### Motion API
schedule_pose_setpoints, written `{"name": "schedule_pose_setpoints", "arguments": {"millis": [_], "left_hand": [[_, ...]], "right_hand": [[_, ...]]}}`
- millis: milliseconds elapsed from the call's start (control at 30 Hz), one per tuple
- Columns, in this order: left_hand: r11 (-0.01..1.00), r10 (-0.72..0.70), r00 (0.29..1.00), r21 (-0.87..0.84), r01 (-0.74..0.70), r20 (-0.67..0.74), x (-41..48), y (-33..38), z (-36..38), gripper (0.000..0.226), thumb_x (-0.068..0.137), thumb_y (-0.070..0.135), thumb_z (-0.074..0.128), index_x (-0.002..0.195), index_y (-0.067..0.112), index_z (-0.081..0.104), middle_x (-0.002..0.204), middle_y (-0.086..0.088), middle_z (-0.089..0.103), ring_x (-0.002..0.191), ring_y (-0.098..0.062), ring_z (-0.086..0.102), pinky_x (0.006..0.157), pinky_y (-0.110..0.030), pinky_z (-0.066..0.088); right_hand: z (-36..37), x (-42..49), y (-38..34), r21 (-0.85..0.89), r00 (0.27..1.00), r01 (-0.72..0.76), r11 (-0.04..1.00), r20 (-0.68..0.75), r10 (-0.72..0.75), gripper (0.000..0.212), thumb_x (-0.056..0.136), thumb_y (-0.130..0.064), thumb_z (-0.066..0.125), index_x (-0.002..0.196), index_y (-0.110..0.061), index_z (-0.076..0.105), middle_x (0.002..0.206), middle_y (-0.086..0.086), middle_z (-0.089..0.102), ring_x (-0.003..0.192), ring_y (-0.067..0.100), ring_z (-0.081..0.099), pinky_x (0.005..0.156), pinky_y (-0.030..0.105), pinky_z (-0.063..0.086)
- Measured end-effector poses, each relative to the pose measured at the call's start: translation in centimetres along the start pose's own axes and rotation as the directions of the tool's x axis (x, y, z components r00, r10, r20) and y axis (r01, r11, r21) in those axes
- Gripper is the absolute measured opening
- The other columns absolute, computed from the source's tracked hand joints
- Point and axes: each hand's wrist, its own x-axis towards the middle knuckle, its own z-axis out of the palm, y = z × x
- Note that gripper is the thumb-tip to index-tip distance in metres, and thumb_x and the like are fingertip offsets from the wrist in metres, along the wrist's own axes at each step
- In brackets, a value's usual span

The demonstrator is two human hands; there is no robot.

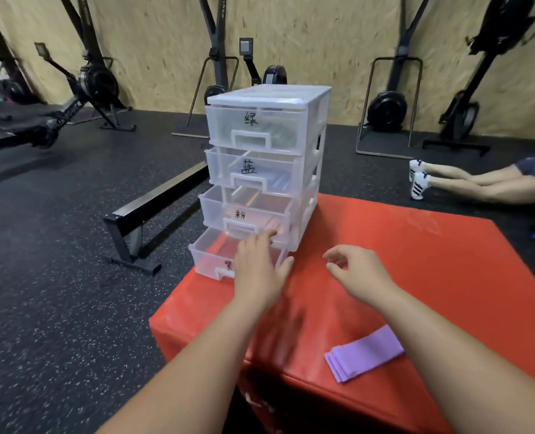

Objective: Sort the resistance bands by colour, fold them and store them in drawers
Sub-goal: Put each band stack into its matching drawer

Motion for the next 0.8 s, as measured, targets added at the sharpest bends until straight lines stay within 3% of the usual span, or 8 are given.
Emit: {"name": "schedule_pose_setpoints", "arguments": {"millis": [100,200,400,500,567,800], "left_hand": [[0.988,0.149,0.98,-0.054,-0.144,0.13,-3.0,1.8,1.8,0.051,0.083,0.039,0.078,0.129,0.026,0.06,0.114,0.004,0.065,0.106,-0.026,0.056,0.096,-0.047,0.048],[0.974,0.219,0.917,-0.125,-0.187,0.332,-5.3,2.9,3.4,0.046,0.084,0.039,0.076,0.127,0.028,0.062,0.106,0.008,0.065,0.101,-0.021,0.061,0.096,-0.046,0.051],[0.976,0.215,0.748,-0.144,-0.161,0.627,-8.7,4.7,5.1,0.042,0.091,0.038,0.078,0.129,0.025,0.067,0.112,0.005,0.07,0.092,-0.017,0.066,0.091,-0.039,0.054],[0.976,0.212,0.717,-0.106,-0.191,0.664,-9.9,4.5,6.1,0.041,0.09,0.041,0.077,0.128,0.026,0.068,0.112,0.003,0.069,0.099,-0.019,0.065,0.093,-0.039,0.053],[0.974,0.212,0.715,-0.089,-0.207,0.666,-10.4,4.1,6.7,0.041,0.086,0.042,0.078,0.124,0.028,0.069,0.11,0.003,0.067,0.1,-0.021,0.064,0.092,-0.039,0.052],[0.978,0.207,0.716,-0.154,-0.14,0.667,-10.5,3.4,7.2,0.044,0.081,0.034,0.081,0.123,0.031,0.068,0.104,0.01,0.067,0.089,-0.011,0.06,0.083,-0.03,0.052]], "right_hand": [[0.0,-3.1,2.6,-0.013,0.997,-0.064,0.998,0.044,0.064,0.019,0.088,-0.018,0.076,0.106,-0.025,0.078,0.098,-0.007,0.078,0.085,0.011,0.071,0.087,0.03,0.055],[-0.2,-5.7,5.0,-0.037,0.991,-0.118,0.992,0.065,0.12,0.022,0.087,-0.02,0.077,0.109,-0.025,0.077,0.1,-0.005,0.078,0.086,0.013,0.07,0.084,0.027,0.052],[0.2,-9.5,9.3,-0.12,0.961,-0.271,0.955,0.021,0.275,0.037,0.085,-0.028,0.077,0.122,-0.024,0.071,0.113,0.005,0.073,0.105,0.026,0.069,0.095,0.035,0.052],[1.4,-11.5,10.9,-0.141,0.917,-0.398,0.906,-0.072,0.391,0.056,0.09,-0.033,0.07,0.141,-0.015,0.057,0.122,0.013,0.066,0.114,0.037,0.062,0.101,0.042,0.049],[2.4,-12.8,11.2,-0.153,0.889,-0.458,0.876,-0.112,0.445,0.057,0.093,-0.035,0.066,0.144,-0.013,0.053,0.126,0.014,0.063,0.118,0.038,0.057,0.103,0.044,0.047],[3.4,-14.5,10.2,-0.112,0.855,-0.516,0.849,-0.139,0.5,0.024,0.091,-0.037,0.065,0.113,-0.028,0.067,0.115,0.005,0.062,0.114,0.034,0.056,0.095,0.045,0.049]]}}
